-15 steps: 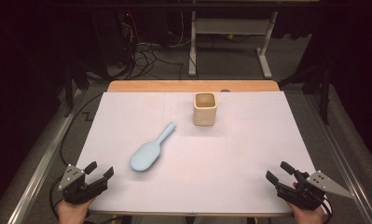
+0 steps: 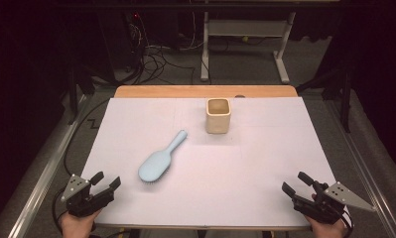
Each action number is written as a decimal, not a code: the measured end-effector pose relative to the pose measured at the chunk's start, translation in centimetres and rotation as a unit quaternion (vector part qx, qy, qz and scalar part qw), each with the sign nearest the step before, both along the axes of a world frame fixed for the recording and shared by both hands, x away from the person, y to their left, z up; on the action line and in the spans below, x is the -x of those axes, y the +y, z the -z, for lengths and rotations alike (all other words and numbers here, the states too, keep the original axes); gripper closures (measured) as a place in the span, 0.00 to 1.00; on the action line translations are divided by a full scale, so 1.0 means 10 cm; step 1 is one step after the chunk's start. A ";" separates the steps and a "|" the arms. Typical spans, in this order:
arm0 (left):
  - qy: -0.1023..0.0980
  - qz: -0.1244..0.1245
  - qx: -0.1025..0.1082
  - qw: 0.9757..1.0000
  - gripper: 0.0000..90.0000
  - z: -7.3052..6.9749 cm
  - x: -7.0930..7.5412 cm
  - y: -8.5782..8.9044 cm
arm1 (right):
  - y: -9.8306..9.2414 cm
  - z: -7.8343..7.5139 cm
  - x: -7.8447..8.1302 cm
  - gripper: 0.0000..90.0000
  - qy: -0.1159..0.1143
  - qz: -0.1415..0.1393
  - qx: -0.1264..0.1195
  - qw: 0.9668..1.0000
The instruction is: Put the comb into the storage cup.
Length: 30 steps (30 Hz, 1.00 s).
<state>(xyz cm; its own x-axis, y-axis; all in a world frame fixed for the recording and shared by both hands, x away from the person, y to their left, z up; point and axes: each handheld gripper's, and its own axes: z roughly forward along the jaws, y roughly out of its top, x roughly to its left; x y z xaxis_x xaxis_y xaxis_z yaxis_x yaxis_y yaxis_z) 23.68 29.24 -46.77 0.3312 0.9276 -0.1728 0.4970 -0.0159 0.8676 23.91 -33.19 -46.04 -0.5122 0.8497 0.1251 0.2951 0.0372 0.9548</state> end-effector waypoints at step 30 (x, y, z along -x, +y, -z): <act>-0.031 0.007 -0.010 0.999 0.42 -0.16 -0.14 -0.07 | 0.01 0.01 -0.01 0.32 0.008 -0.006 0.002 1.000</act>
<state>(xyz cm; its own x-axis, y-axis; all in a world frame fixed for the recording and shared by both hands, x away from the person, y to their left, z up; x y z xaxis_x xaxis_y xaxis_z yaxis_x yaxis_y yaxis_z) 25.03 28.51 -45.17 0.3540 0.9258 -0.1324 0.4427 -0.0412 0.8957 24.00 -33.09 -46.09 -0.5208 0.8437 0.1301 0.3091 0.0443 0.9500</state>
